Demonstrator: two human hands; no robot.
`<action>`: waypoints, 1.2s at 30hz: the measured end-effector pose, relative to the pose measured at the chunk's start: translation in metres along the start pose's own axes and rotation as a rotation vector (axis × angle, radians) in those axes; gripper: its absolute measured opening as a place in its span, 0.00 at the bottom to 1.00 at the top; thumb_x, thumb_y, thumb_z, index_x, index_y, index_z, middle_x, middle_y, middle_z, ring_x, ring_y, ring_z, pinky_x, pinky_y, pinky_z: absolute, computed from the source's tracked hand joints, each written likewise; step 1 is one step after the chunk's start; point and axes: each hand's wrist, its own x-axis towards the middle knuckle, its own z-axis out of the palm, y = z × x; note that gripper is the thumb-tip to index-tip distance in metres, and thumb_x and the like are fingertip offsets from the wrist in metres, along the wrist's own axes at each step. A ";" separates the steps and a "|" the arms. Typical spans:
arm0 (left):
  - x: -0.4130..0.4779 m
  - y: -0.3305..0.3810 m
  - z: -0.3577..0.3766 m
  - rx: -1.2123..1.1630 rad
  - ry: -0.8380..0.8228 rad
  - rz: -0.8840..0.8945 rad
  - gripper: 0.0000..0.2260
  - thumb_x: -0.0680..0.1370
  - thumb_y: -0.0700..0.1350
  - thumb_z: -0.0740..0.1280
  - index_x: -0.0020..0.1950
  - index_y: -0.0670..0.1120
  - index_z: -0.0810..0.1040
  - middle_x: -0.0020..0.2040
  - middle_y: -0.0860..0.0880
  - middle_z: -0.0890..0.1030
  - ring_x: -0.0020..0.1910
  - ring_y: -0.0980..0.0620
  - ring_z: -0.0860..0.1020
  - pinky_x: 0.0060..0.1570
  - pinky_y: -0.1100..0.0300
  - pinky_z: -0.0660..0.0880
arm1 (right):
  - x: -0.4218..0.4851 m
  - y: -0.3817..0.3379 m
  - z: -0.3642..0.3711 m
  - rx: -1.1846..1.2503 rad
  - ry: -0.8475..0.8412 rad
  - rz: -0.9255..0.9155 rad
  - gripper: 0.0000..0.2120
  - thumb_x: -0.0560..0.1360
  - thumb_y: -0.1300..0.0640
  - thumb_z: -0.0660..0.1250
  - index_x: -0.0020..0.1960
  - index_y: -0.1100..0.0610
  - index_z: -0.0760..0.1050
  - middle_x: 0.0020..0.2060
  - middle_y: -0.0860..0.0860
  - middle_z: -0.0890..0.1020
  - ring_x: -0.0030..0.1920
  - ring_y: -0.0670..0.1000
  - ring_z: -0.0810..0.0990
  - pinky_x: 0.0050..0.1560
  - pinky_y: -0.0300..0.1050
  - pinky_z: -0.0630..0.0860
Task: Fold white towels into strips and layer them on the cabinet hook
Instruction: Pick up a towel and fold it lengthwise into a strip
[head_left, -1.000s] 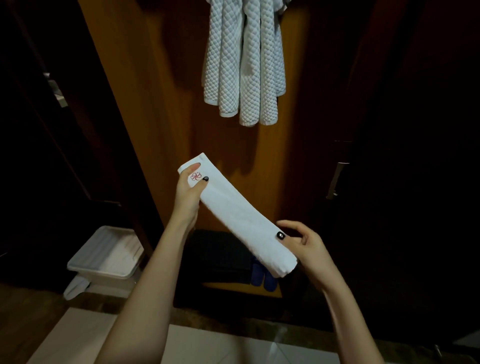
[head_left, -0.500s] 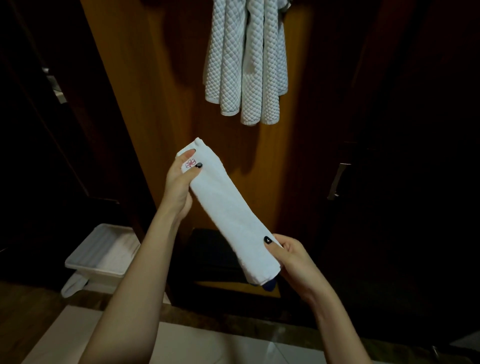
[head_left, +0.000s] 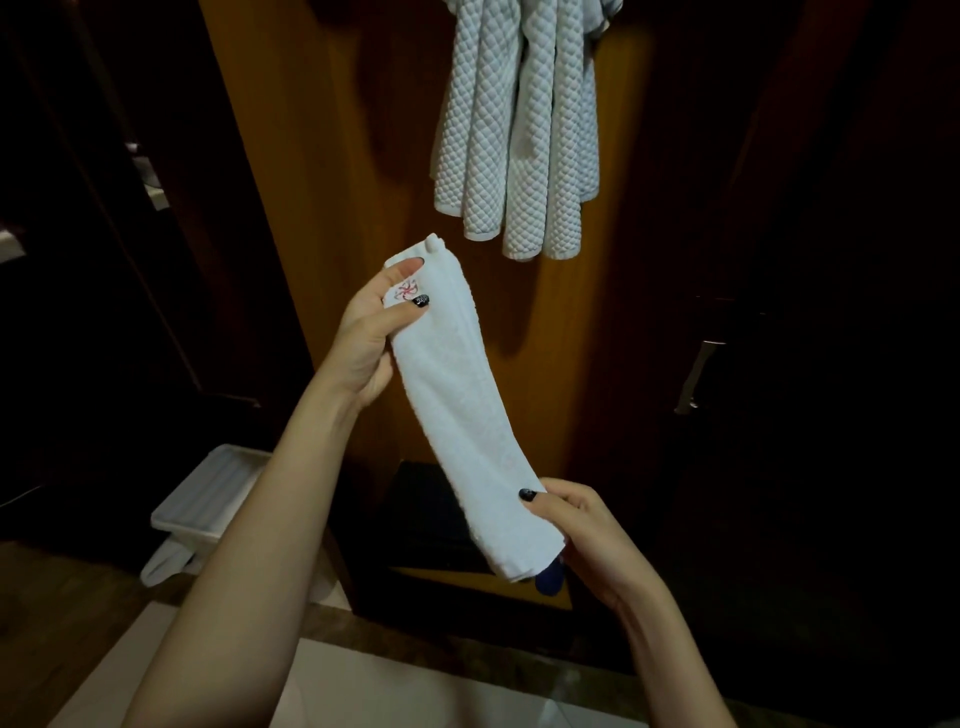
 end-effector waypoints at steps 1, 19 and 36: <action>0.000 0.001 -0.001 0.031 0.020 0.009 0.17 0.77 0.33 0.66 0.64 0.46 0.75 0.60 0.46 0.80 0.58 0.49 0.81 0.49 0.58 0.80 | 0.000 -0.002 0.000 -0.032 -0.009 -0.013 0.29 0.69 0.44 0.70 0.43 0.72 0.71 0.36 0.57 0.70 0.37 0.56 0.66 0.34 0.44 0.60; 0.020 -0.035 -0.011 0.417 0.297 0.171 0.18 0.77 0.34 0.67 0.64 0.48 0.72 0.59 0.49 0.74 0.54 0.55 0.76 0.41 0.70 0.77 | 0.013 -0.009 -0.038 -0.241 0.337 -0.285 0.11 0.79 0.66 0.63 0.53 0.51 0.76 0.45 0.40 0.78 0.46 0.43 0.77 0.46 0.38 0.74; 0.060 -0.023 -0.003 0.239 0.261 0.228 0.16 0.75 0.29 0.67 0.56 0.46 0.80 0.57 0.49 0.76 0.54 0.52 0.78 0.44 0.64 0.78 | 0.066 -0.061 -0.082 -0.137 0.590 -0.257 0.13 0.75 0.71 0.64 0.45 0.56 0.83 0.41 0.51 0.83 0.42 0.49 0.80 0.41 0.42 0.76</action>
